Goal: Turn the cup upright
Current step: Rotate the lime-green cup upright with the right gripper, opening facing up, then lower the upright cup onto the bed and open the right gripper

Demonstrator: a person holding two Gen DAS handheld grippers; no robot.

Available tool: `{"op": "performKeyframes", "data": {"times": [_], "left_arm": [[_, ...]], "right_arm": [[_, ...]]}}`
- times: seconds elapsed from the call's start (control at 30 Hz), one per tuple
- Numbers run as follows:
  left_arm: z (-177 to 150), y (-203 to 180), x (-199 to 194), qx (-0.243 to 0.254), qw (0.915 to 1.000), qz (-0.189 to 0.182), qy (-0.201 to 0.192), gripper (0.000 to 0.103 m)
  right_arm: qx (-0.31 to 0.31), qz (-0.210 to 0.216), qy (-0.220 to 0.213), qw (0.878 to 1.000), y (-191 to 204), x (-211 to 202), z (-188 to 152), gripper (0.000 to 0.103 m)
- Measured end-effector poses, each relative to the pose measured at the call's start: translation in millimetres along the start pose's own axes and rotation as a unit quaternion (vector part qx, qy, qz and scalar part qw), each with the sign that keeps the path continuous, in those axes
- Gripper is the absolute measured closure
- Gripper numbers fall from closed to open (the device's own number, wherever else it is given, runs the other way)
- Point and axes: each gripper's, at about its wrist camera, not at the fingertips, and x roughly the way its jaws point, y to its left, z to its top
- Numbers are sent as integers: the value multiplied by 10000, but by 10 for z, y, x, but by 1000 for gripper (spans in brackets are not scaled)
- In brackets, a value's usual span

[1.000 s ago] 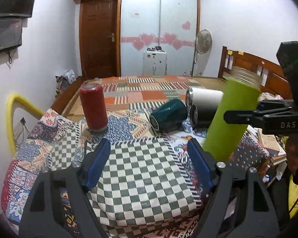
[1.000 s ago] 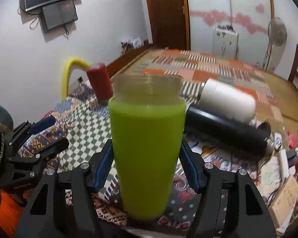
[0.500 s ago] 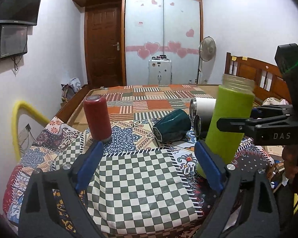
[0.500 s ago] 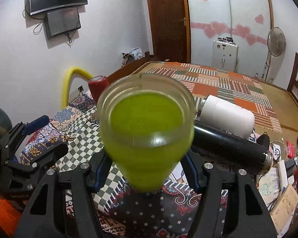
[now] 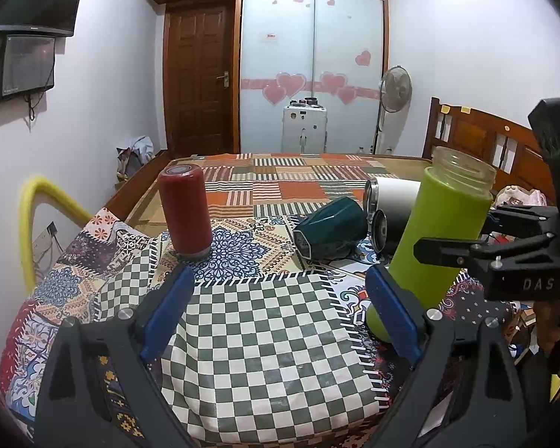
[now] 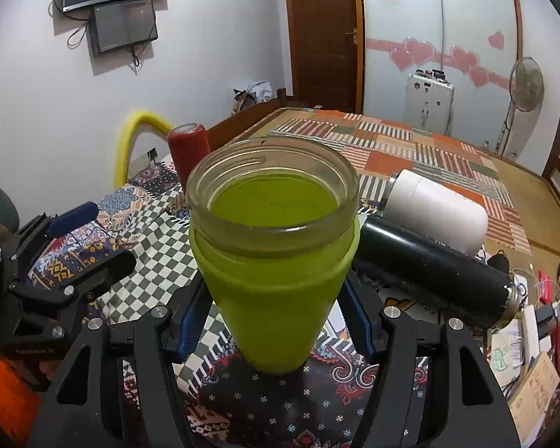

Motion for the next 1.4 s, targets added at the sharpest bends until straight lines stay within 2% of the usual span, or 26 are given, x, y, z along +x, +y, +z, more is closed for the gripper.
{"op": "performKeyframes", "data": {"times": [0.3, 0.37, 0.43, 0.5, 0.73, 1.0, 1.2, 1.27, 1.33, 1.4], "left_arm": [[24, -4, -69, 5, 9999, 62, -86, 7], [34, -17, -113, 5, 9999, 65, -127, 7], [51, -32, -170, -9, 9998, 53, -178, 7], [80, -64, -264, -32, 9996, 55, -263, 7], [189, -253, -730, -18, 9973, 72, -726, 7], [241, -534, -1437, 35, 9901, 165, -1396, 7], [193, -719, -1822, 100, 9855, 152, -1689, 7], [167, -761, -1931, 117, 9838, 201, -1780, 6], [142, -789, -1996, 100, 9831, 192, -1820, 4], [110, -821, -2067, 96, 9828, 177, -1834, 4]], "right_arm": [[-60, -9, -158, 9999, 65, -17, -23, 41], [-38, -4, -204, 9998, 52, -46, -26, 37], [-21, 4, -260, 9997, 63, -99, -43, 27], [-67, -49, -364, 9993, 102, -167, -63, 25], [-214, -496, -1061, 9929, 238, -719, -164, 25], [193, -676, -2011, 9770, 273, -1454, -323, 24], [336, -732, -2457, 9660, 317, -1817, -422, 23], [385, -730, -2563, 9631, 326, -1903, -454, 20], [438, -775, -2675, 9594, 335, -1973, -497, 11], [444, -861, -2762, 9562, 367, -2001, -529, 9]]}}
